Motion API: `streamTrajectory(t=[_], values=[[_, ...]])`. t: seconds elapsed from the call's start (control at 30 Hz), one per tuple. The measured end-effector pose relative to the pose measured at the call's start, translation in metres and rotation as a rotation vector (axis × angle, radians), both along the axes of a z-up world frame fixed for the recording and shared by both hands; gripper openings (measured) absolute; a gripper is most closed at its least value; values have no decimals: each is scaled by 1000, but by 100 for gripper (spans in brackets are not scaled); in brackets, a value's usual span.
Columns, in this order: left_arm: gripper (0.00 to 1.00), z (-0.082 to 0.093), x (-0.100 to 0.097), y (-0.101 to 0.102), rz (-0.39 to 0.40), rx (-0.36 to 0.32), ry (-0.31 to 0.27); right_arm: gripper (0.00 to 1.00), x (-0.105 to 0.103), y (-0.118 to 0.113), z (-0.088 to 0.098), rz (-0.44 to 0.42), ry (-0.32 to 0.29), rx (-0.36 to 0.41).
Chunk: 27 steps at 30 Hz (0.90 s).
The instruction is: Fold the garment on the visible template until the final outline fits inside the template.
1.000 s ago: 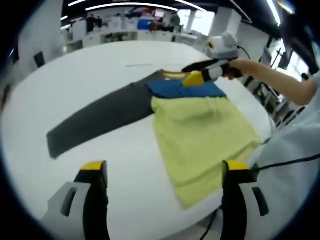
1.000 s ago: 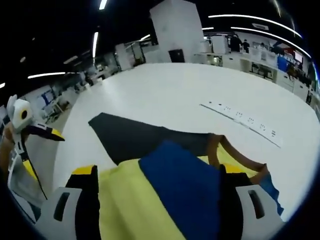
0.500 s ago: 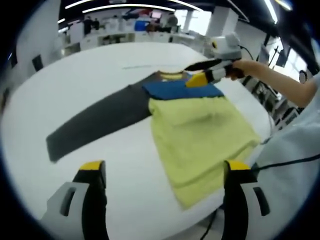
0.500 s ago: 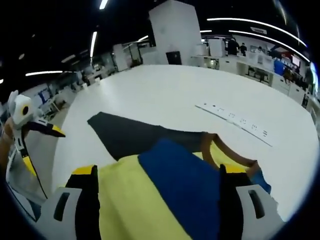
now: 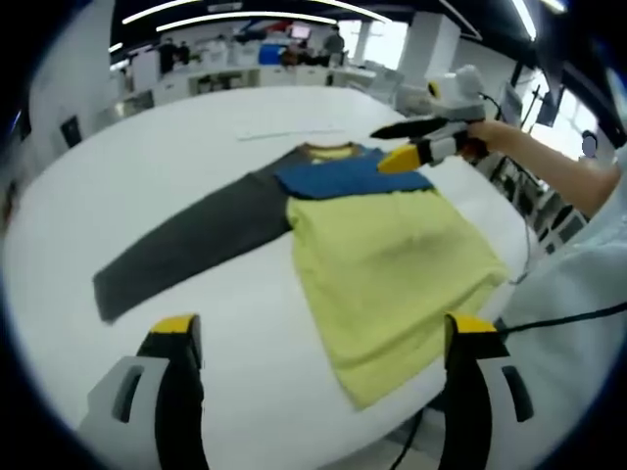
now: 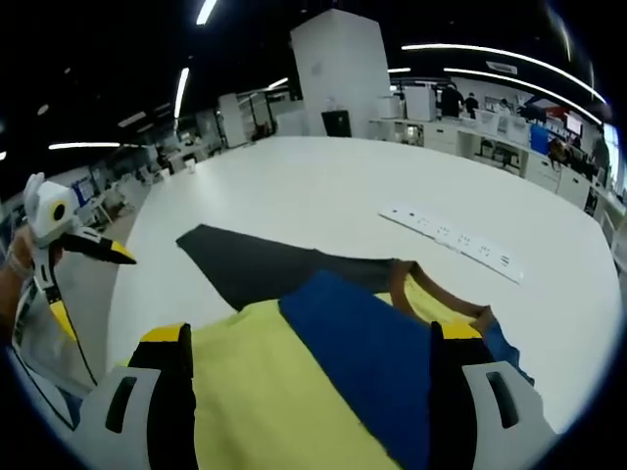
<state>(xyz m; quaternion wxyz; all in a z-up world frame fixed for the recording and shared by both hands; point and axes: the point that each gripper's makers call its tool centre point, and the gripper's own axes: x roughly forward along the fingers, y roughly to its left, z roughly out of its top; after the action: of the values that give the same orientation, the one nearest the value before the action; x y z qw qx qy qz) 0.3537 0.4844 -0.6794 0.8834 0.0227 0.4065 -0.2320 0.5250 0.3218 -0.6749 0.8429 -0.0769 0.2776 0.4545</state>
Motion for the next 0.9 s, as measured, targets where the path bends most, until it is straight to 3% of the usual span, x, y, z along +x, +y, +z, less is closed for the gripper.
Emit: streamTrajectory(t=[0.9], values=[[99,13,-12,-19,-9,10,-32,100,-45,-71,23,-76,-62,-25]])
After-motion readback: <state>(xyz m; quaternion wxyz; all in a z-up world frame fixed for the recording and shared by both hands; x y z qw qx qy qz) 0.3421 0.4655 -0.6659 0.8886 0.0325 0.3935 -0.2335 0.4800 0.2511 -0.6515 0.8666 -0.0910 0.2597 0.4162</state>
